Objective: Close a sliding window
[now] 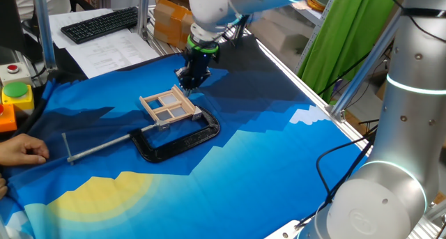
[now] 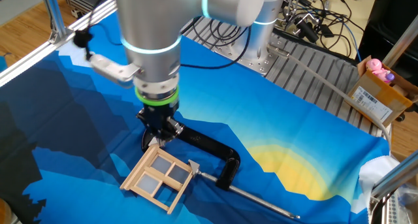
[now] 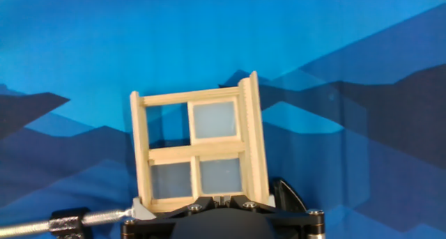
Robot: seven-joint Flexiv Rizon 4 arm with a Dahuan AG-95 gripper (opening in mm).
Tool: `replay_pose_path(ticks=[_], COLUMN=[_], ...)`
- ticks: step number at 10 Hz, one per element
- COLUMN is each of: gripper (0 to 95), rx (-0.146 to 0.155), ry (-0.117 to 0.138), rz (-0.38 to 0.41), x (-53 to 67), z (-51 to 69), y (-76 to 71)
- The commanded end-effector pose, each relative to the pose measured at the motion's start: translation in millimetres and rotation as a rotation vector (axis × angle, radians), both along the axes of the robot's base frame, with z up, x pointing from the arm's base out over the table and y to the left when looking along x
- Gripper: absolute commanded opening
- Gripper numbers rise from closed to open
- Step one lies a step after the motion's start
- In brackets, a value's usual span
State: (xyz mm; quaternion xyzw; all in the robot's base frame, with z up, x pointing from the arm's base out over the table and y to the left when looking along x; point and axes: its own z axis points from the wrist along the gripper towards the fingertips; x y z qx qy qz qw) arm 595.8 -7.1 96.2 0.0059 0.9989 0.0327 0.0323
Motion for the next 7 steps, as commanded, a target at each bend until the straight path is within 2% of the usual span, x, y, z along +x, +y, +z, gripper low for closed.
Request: replay_pose_path(ticks=[1, 2, 4, 7], gripper=[0.0, 0.0, 0.0, 0.0], rx=[0.0, -0.008, -0.014, -0.025], ry=[-0.012, -0.018, -0.013, -0.012], rz=[0.03, 0.032, 0.046, 0.016], x=[4.4, 4.4, 4.4, 4.4], z=[-1.1, -1.1, -1.1, -1.1], y=[0.5, 0.5, 0.5, 0.5])
